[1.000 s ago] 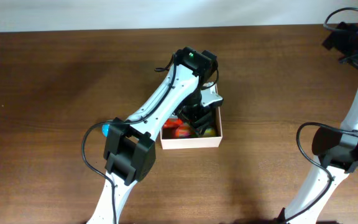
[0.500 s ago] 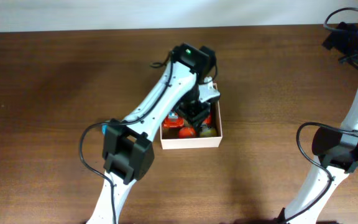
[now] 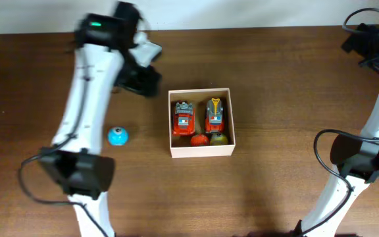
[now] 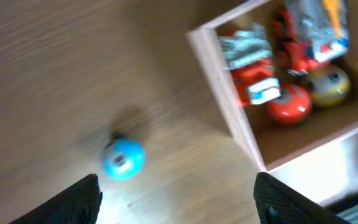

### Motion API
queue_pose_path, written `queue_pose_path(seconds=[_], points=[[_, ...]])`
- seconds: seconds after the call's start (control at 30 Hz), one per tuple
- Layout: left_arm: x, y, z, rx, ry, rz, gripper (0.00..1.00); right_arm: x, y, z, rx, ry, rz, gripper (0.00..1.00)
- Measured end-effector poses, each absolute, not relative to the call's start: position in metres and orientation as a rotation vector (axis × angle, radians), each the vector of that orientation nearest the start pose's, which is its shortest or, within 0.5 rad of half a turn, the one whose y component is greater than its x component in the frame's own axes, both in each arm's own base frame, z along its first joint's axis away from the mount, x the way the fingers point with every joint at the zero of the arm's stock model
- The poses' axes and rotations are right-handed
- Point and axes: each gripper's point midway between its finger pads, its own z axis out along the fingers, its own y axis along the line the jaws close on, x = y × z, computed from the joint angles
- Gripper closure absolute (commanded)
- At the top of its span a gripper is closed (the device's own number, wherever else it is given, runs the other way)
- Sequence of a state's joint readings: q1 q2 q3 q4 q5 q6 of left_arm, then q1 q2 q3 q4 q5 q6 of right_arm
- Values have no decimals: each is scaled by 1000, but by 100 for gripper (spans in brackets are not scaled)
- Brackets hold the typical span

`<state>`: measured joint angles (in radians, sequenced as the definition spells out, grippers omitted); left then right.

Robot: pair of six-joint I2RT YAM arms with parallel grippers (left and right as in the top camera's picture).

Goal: Pack container
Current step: 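Move the left gripper to the blue ball and grasp it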

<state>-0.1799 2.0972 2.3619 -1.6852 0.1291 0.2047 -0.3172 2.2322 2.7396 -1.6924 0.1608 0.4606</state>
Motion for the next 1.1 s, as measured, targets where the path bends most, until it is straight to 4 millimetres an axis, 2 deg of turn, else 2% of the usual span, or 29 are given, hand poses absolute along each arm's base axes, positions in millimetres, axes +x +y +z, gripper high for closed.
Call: queue_pose_path(seconds=[0.1,0.17,0.37,0.4,0.43,0.57,0.67,0.83,0.97,1.1], points=[[396,-66,232,461,2930,-172,17,427,-169,268,1079,2519,-181,1],[388,-56,233,418,2949,-171,15,427,-169,268,1079,2519,-182,1],[354,-45,220,330,3037,-172,13,427,-169,268,1080,2519,-181,1],[352,-45,215,319,3043,-171,8,427,-169,268,1079,2519,-182,1],[352,-45,209,303,3051,-168,7,427,-169,268,1079,2519,-182,1],[360,-38,173,213,3072,-105,6,427,-169,268,1079,2519,-181,1],[367,-35,144,168,3066,-74,1,427,-169,268,1079,2519,-182,1],[374,-32,111,140,3043,-54,1,427,-169,268,1079,2519,-181,1],[368,-28,89,124,3063,-39,1,427,-169,268,1079,2519,-182,1],[363,-23,75,106,3075,-28,2,427,-169,268,1079,2519,-182,1]])
